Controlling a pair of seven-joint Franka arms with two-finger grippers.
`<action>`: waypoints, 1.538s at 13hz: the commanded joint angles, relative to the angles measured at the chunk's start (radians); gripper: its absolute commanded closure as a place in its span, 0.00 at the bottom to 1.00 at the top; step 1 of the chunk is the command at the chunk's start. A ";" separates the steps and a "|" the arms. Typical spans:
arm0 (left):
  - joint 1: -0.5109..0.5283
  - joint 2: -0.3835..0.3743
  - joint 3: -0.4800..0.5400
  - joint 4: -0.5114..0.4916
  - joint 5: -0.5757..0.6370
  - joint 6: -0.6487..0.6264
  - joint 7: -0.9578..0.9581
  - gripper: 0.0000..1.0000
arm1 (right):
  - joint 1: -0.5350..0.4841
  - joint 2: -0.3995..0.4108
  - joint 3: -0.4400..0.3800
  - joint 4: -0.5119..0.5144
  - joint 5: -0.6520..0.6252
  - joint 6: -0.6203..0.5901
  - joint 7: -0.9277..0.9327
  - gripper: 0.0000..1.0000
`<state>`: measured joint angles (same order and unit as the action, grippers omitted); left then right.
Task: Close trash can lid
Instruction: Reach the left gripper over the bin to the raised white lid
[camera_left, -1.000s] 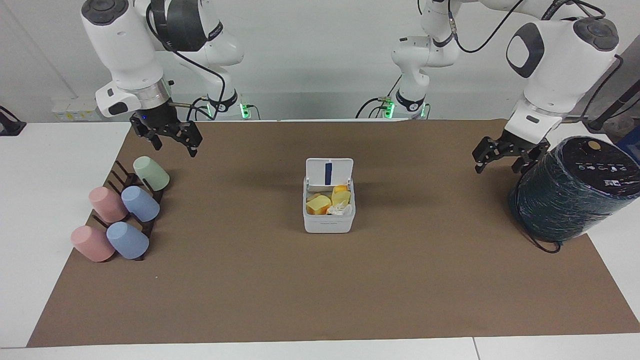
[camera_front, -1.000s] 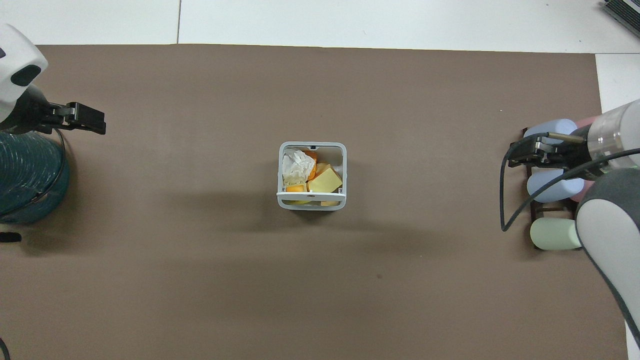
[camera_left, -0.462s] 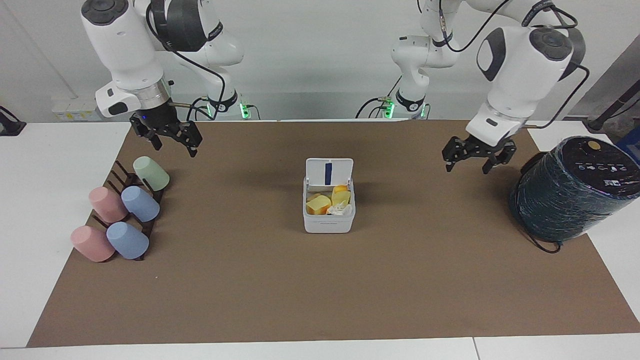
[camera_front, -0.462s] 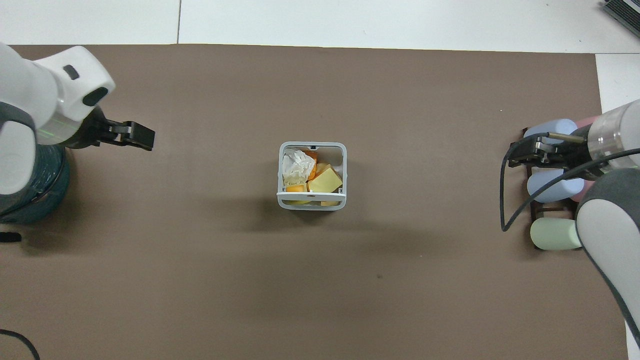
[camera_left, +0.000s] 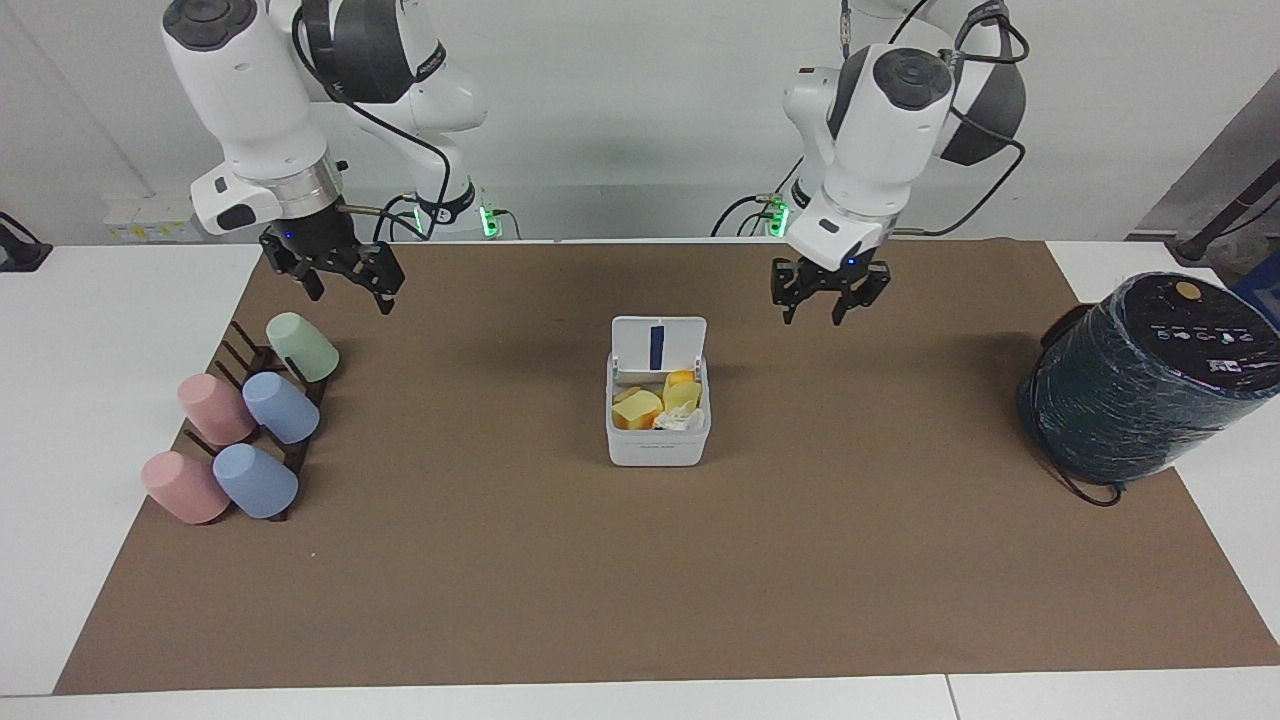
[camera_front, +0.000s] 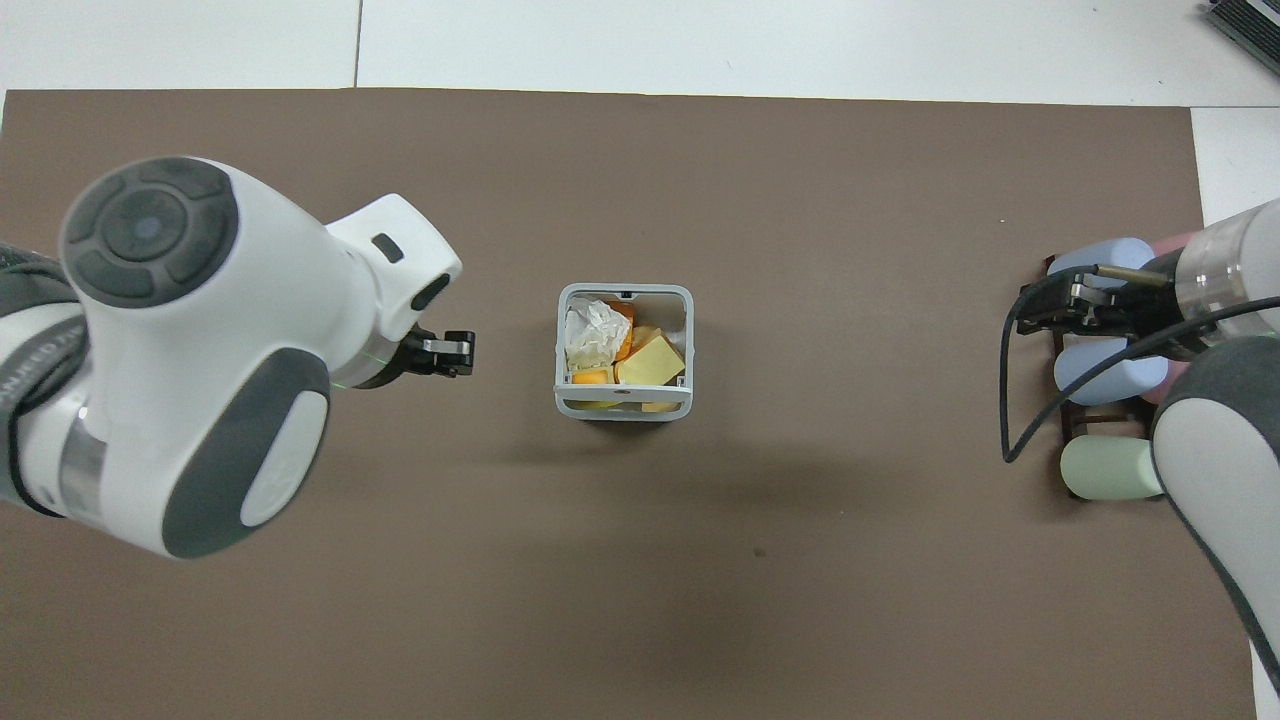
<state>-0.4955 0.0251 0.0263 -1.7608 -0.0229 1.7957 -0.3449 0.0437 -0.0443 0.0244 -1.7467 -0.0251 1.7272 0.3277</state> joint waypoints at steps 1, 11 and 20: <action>-0.110 -0.046 0.015 -0.057 -0.005 0.039 -0.101 0.78 | -0.010 -0.014 0.002 -0.016 0.007 0.005 -0.019 0.00; -0.258 0.035 0.015 -0.227 -0.037 0.641 -0.325 0.80 | -0.010 -0.014 0.002 -0.016 0.007 0.005 -0.019 0.00; -0.189 0.206 0.017 -0.207 -0.097 0.902 -0.304 0.79 | -0.010 -0.014 0.002 -0.016 0.007 0.005 -0.019 0.00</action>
<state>-0.6846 0.1710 0.0444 -1.9775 -0.1026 2.6323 -0.6650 0.0437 -0.0443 0.0244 -1.7468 -0.0251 1.7272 0.3277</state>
